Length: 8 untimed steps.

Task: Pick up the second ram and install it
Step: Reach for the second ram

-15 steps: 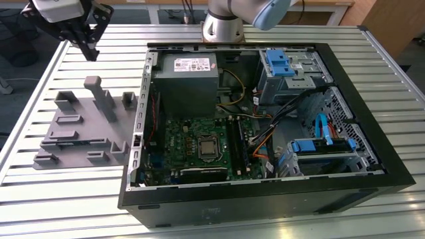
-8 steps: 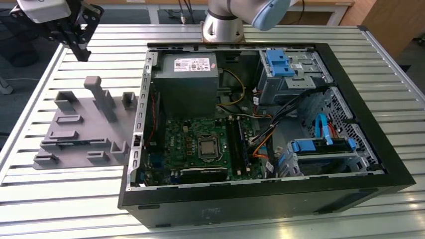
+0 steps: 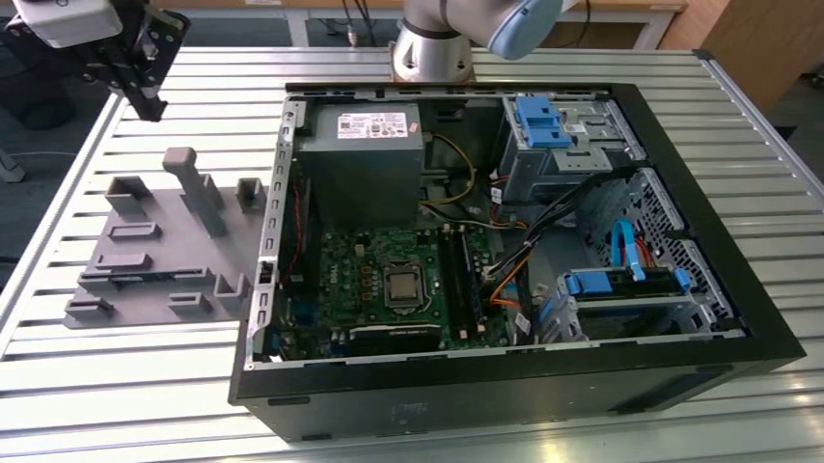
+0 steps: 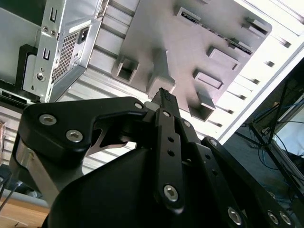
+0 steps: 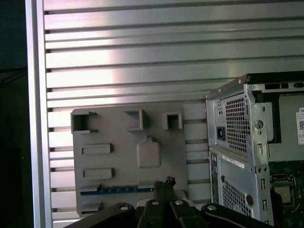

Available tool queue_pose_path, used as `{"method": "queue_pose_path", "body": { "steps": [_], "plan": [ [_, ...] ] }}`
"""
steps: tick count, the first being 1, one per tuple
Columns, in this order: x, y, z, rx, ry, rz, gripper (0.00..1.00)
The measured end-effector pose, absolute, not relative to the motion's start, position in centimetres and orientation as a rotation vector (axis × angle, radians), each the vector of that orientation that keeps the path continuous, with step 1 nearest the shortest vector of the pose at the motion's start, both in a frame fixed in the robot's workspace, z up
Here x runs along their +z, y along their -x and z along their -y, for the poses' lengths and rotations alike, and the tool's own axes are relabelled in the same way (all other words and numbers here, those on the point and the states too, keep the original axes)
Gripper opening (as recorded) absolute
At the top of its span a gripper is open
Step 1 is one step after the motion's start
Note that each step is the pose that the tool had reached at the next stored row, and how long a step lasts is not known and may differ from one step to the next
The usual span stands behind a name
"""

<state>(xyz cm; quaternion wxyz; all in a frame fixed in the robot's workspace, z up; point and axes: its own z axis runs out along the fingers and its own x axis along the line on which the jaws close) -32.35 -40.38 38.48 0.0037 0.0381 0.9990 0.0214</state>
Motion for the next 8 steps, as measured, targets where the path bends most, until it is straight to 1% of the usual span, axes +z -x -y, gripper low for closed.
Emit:
{"method": "queue_pose_path", "body": {
  "steps": [8],
  "plan": [
    [38.42, 33.36, 40.81, 0.067, -0.119, -3.131, 0.11]
  ]
}}
